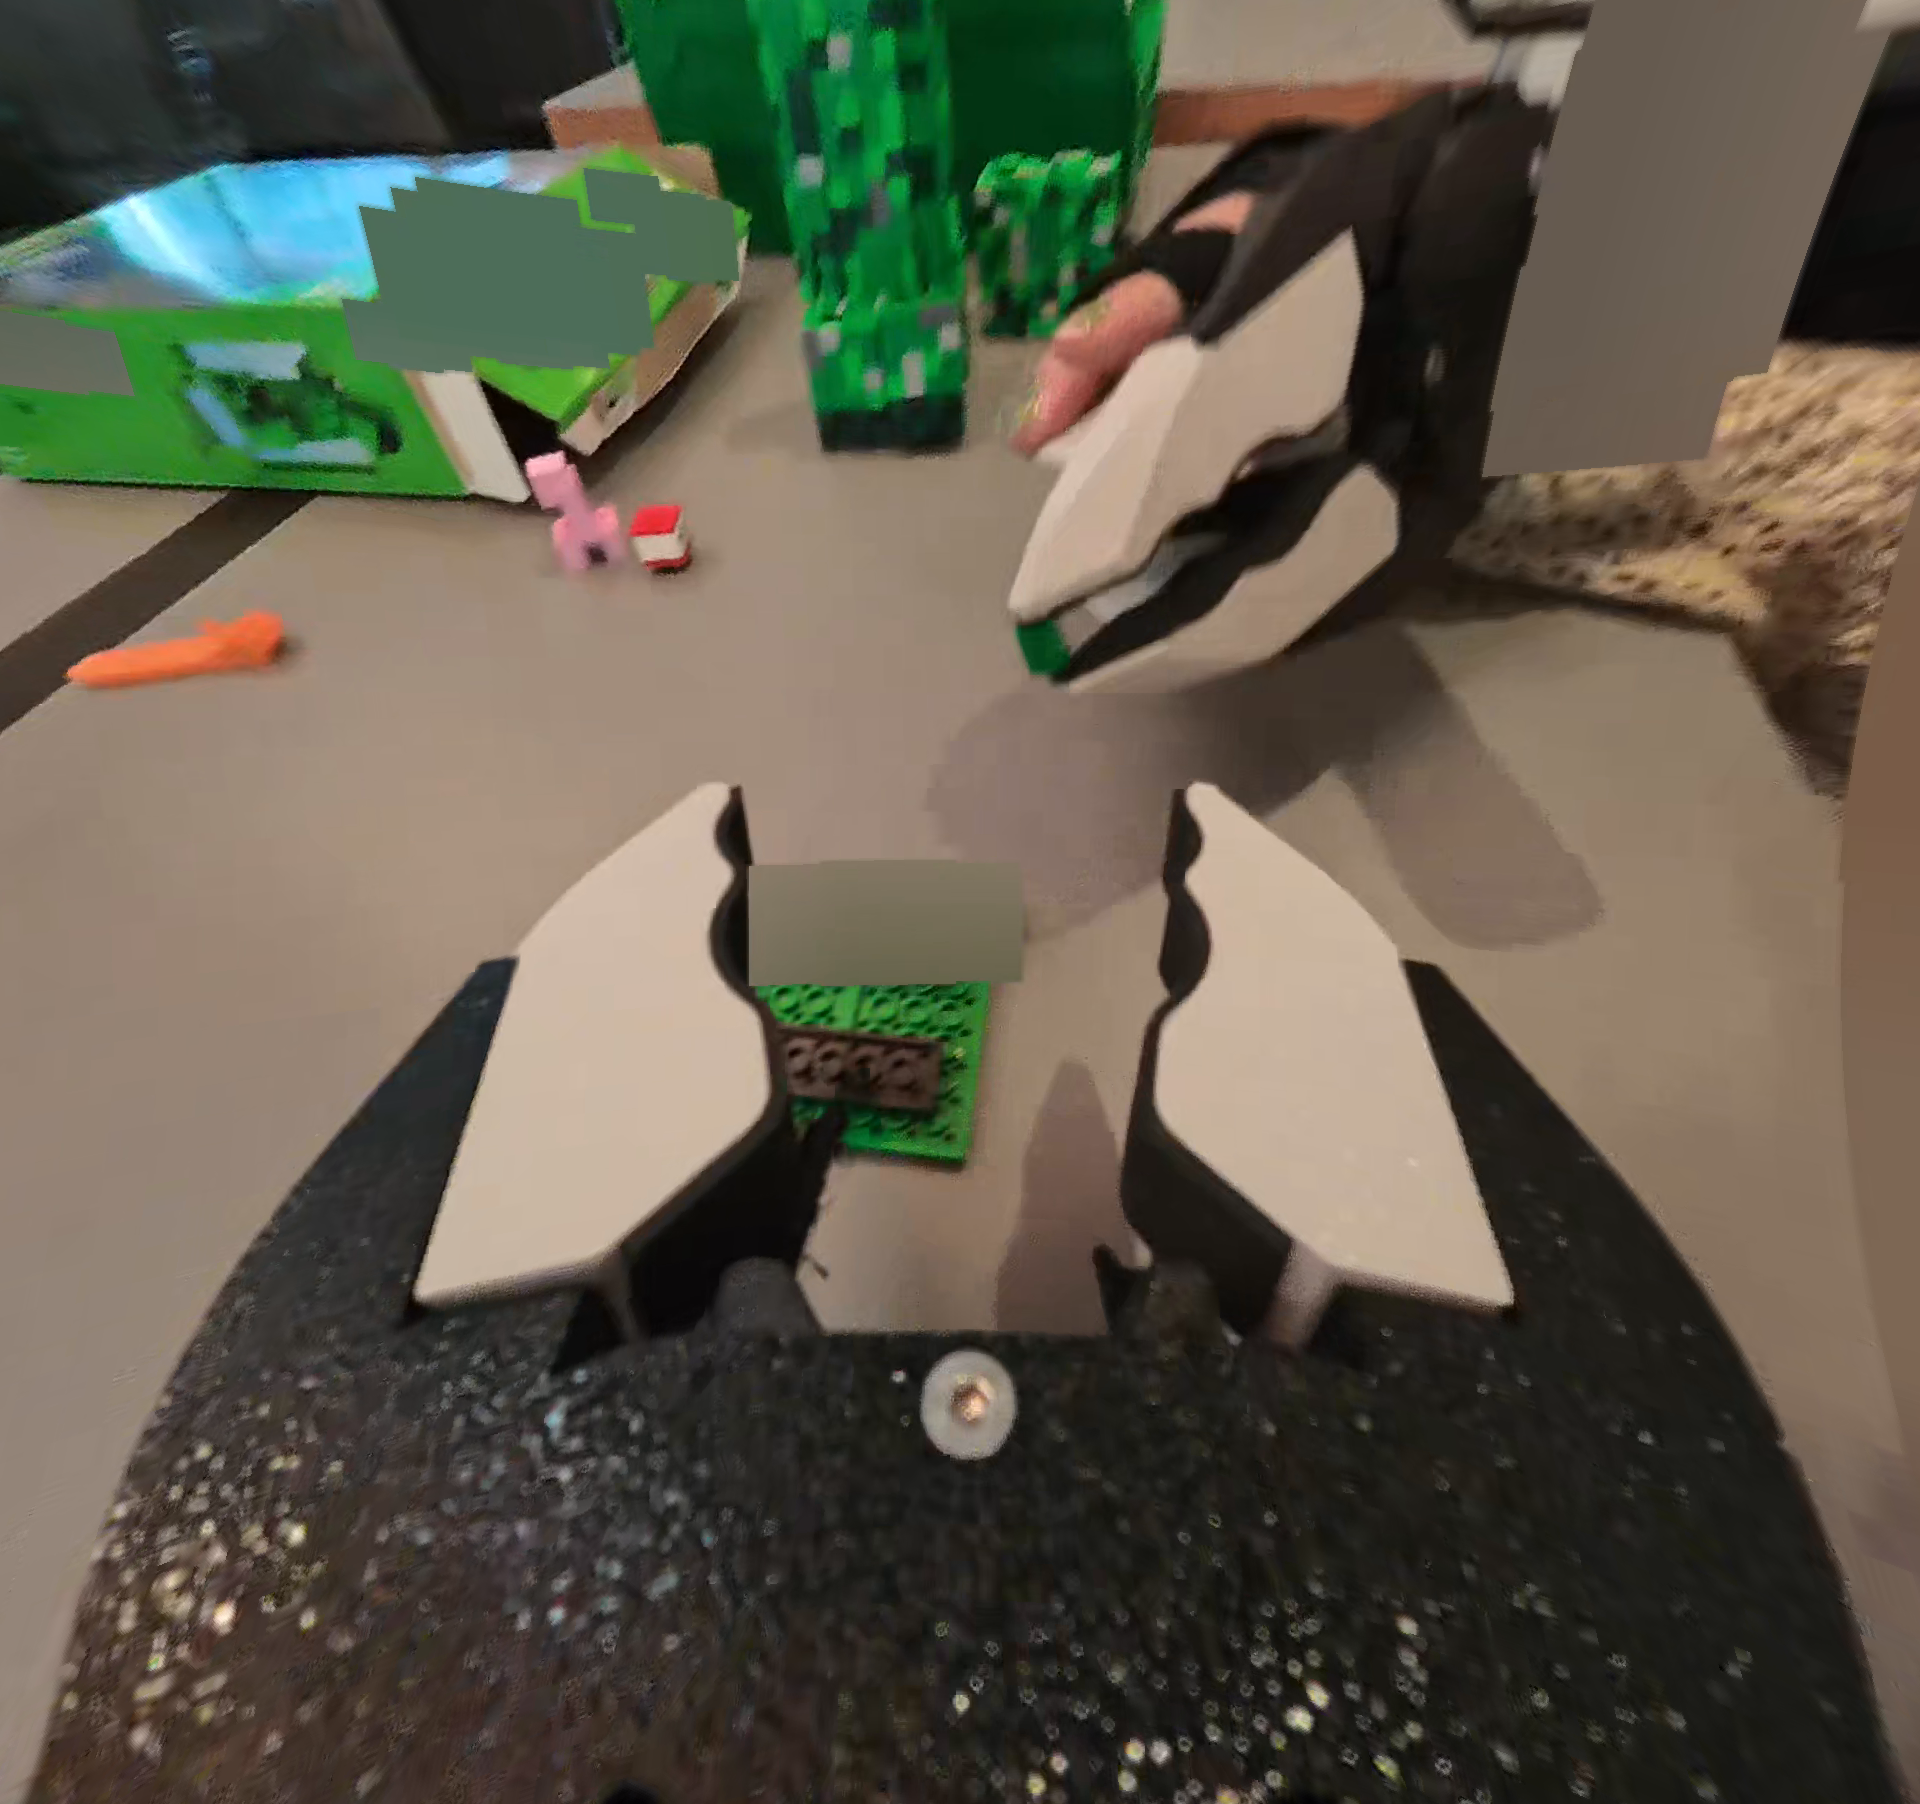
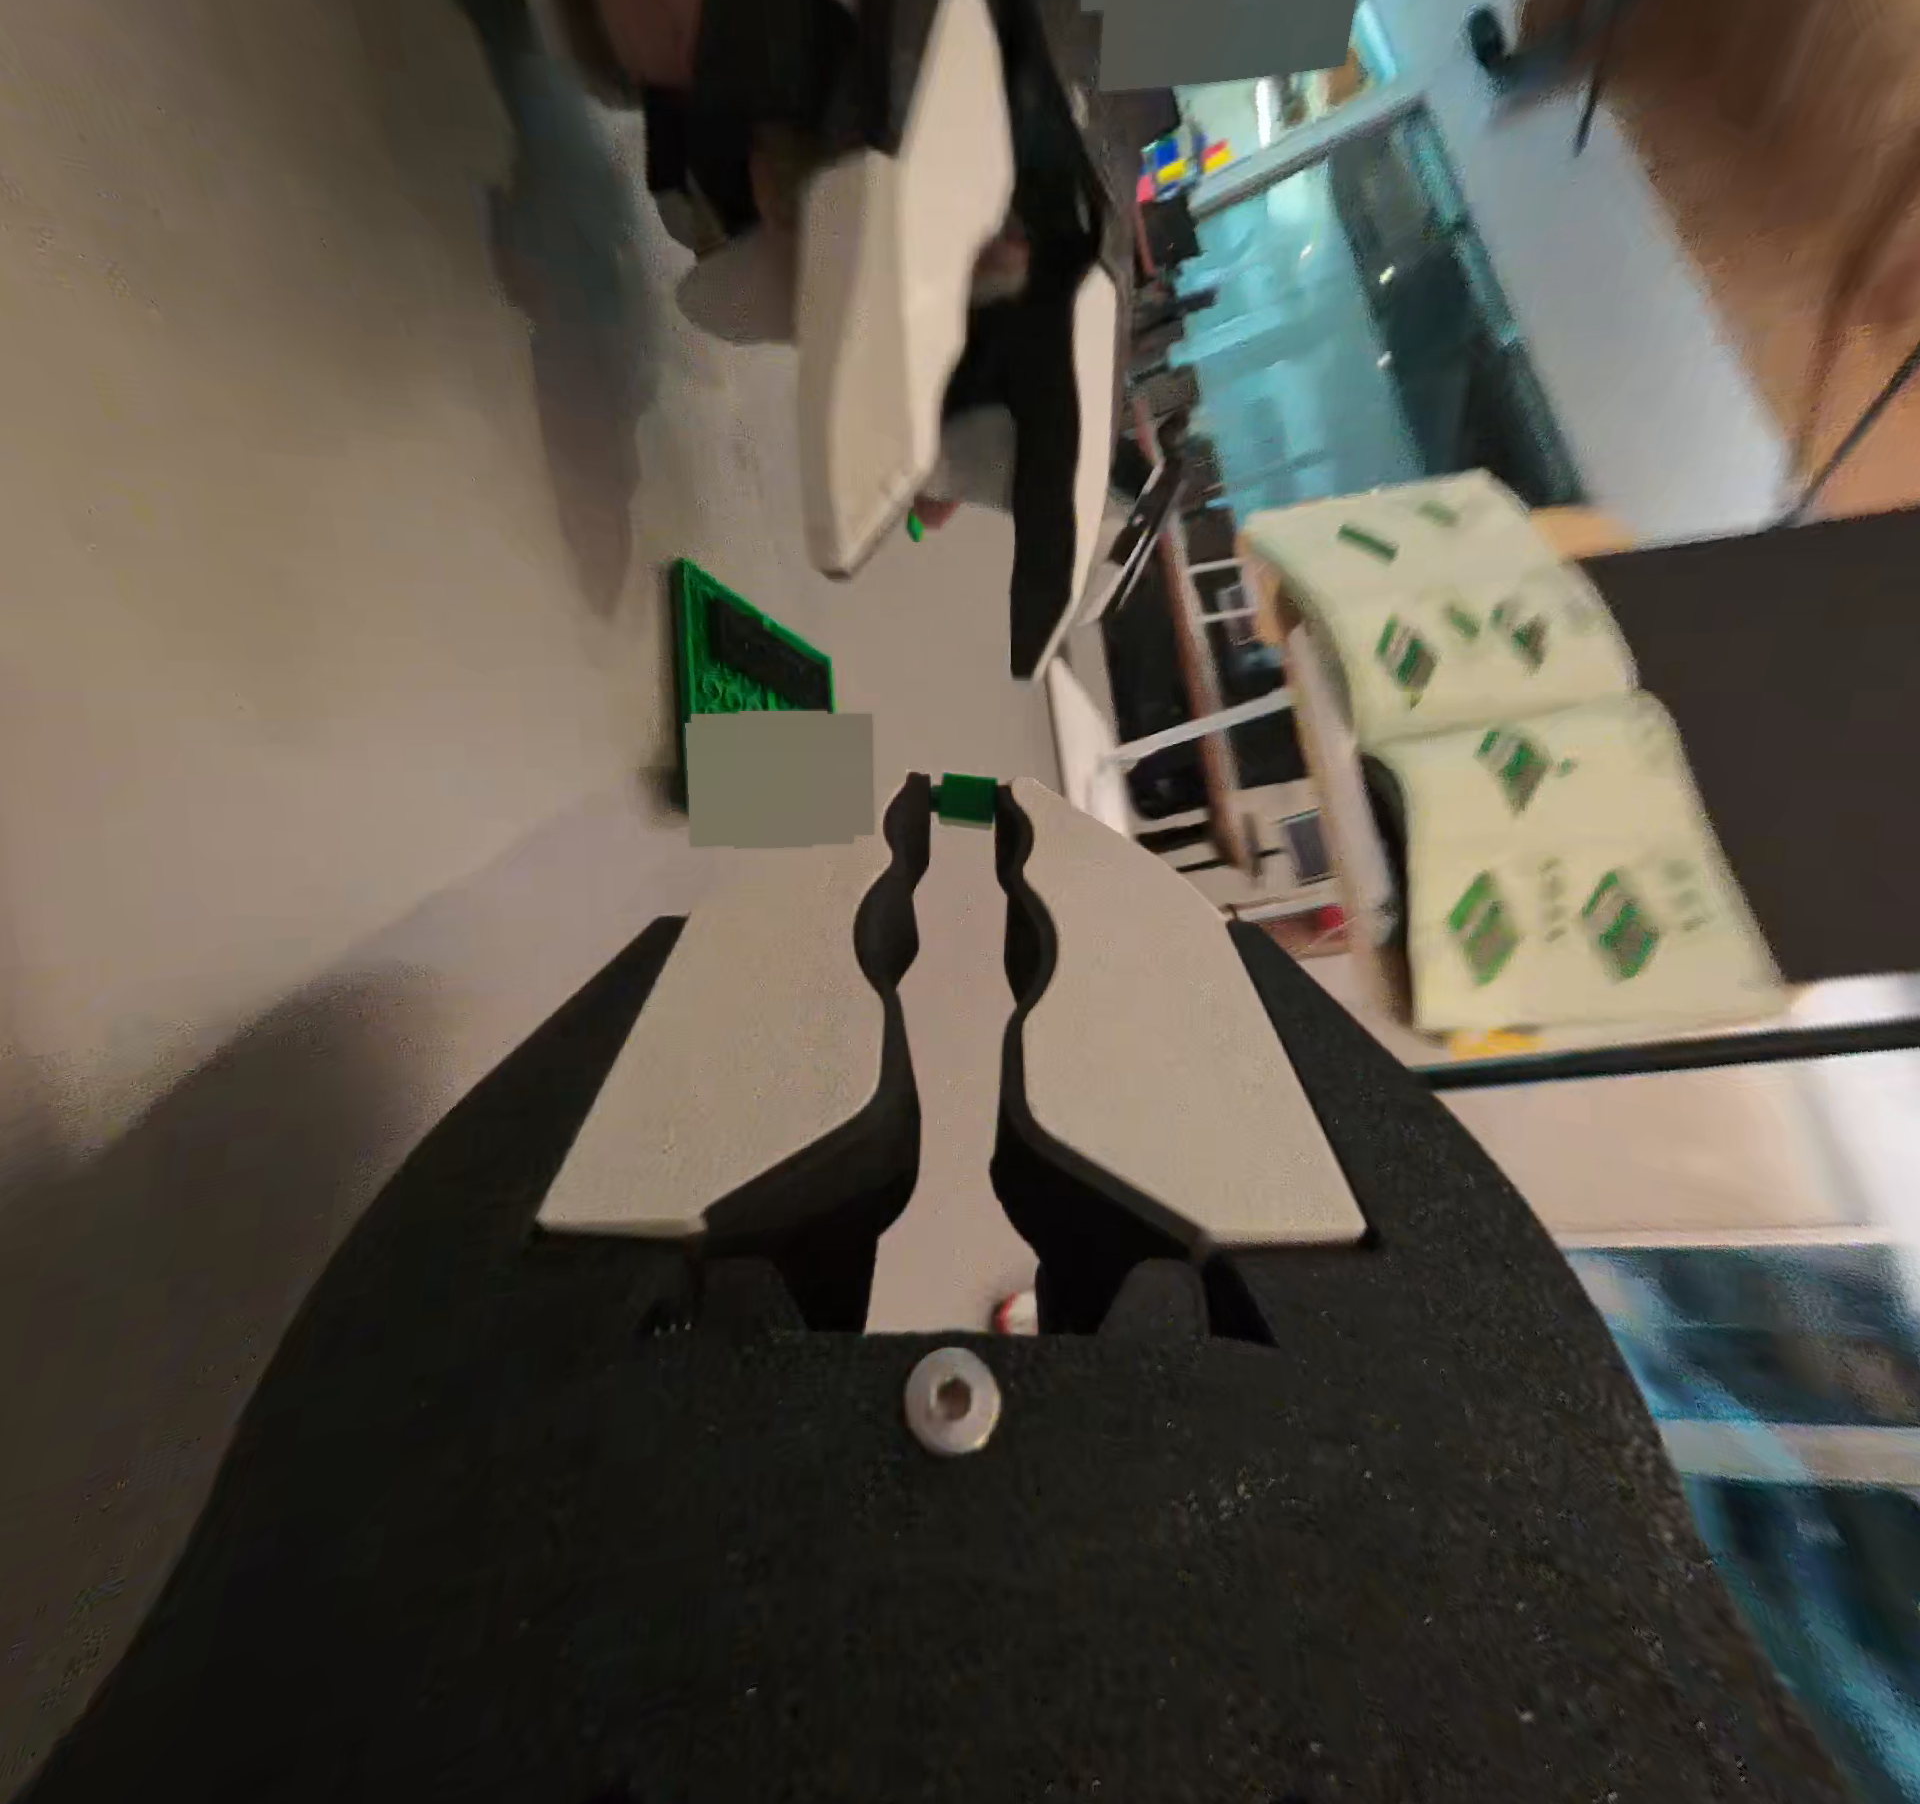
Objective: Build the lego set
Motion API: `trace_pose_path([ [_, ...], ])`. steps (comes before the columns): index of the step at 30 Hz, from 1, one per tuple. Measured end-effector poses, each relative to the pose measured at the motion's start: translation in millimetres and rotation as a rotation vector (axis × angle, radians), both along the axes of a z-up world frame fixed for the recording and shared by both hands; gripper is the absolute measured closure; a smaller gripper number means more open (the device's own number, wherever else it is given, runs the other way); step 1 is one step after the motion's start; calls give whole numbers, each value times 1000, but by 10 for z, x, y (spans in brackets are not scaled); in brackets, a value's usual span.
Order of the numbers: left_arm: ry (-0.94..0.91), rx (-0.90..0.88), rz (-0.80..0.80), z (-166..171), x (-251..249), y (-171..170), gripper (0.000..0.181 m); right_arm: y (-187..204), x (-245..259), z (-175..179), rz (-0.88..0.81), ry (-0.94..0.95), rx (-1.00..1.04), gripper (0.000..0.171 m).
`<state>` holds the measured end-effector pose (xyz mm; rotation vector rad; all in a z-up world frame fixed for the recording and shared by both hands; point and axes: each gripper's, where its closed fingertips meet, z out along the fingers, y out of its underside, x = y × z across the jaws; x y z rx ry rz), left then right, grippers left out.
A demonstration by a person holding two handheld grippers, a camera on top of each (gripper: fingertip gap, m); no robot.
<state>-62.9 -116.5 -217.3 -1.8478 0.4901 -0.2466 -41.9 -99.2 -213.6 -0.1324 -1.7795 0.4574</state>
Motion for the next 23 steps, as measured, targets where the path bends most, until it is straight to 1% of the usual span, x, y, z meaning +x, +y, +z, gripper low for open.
trace_pose_path([
  [1,-32,10,-20,19,45,-16,109,-73,-22,6,-2,40,58,160],
  [3,-104,26,-84,49,149,-63,125,-189,-60,49,-9,144,165,160],
  [5,-156,29,-137,64,224,-104,137,-290,-69,62,3,206,228,160],
  [7,-150,33,-155,53,242,-121,148,-351,-70,51,16,226,246,160],
  [9,-121,47,-177,41,268,-144,164,-338,-92,22,4,218,256,160],
  [14,-58,47,-178,-4,266,-150,169,-336,-96,-14,8,219,260,160],
  [15,-52,42,-180,-18,262,-152,173,-333,-105,-34,7,214,270,160],
  [17,-16,40,-186,-54,251,-154,174,-334,-110,-63,17,195,263,160],
  [19,22,71,-199,-47,258,-164,174,-345,-92,-56,36,164,186,159],
  [23,95,127,-235,-41,273,-195,174,-339,-39,-54,87,36,-29,159],
])
